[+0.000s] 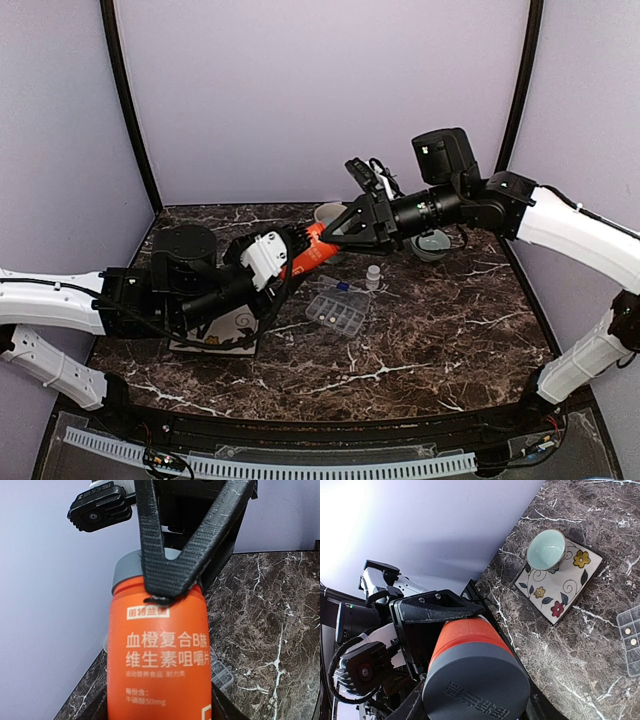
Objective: Sort the pills into containers
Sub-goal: Screw the lid of the pill bottle onto the pill bottle.
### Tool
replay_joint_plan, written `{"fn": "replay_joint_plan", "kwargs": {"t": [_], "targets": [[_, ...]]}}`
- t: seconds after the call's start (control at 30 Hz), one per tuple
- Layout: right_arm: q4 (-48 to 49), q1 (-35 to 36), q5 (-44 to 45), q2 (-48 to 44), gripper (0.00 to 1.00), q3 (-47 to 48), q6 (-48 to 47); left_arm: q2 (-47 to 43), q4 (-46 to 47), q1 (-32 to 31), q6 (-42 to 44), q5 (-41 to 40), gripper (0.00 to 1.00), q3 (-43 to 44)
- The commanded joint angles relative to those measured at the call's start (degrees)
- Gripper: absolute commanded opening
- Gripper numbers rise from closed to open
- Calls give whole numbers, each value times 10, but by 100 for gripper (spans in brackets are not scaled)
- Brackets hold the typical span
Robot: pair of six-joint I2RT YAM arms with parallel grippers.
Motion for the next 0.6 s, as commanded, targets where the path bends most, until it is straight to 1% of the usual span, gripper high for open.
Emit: {"fn": "replay_joint_plan", "kwargs": {"t": [0.0, 0.2, 0.57], "targets": [[69, 12, -24, 32, 47, -21, -4, -17, 137, -24, -5, 118, 0, 8], [100, 3, -38, 32, 51, -35, 12, -35, 155, -24, -22, 110, 0, -7], [114, -3, -46, 37, 57, -42, 20, -47, 168, -24, -31, 107, 0, -16]]}}
